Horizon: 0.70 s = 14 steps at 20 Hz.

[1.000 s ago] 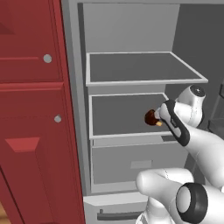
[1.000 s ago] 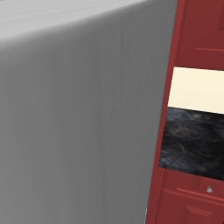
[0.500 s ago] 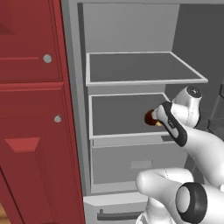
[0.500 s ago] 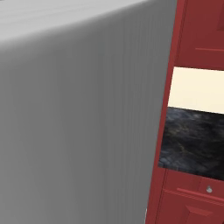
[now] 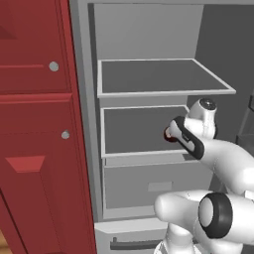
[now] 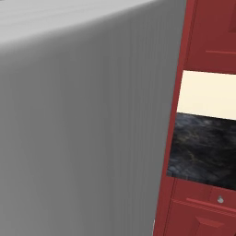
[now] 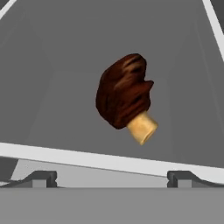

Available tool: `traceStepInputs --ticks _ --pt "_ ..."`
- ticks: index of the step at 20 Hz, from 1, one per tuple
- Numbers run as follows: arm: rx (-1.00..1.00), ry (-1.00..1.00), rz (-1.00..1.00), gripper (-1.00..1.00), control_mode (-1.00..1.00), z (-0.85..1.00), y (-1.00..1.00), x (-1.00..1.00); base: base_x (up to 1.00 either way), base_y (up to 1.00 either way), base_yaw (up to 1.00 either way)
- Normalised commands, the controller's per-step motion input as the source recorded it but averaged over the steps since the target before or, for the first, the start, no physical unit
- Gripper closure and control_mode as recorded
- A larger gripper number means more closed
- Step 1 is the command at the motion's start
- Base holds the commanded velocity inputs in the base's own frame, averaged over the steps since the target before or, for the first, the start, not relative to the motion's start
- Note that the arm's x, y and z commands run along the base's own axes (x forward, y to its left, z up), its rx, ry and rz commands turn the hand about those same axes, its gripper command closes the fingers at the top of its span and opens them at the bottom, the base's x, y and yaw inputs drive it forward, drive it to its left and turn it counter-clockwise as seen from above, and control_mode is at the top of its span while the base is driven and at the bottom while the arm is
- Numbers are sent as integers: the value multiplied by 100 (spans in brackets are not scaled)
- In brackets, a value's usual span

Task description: Gather the bell pepper and lemon wedge from the fridge and place them on a tray on the dining counter. Then gather the steak and chicken drumstick from the fridge and place them on the other tray.

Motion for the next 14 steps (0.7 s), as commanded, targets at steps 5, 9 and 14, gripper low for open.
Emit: traceStepInputs --ticks 5,9,14 --pt "-10 6 15 -100 -100 -9 0 4 0 0 0" --pt "-7 2 21 -100 -100 -10 -1 0 0 0 0" --pt "-2 0 20 -100 -100 -16 -13 0 0 0 0"
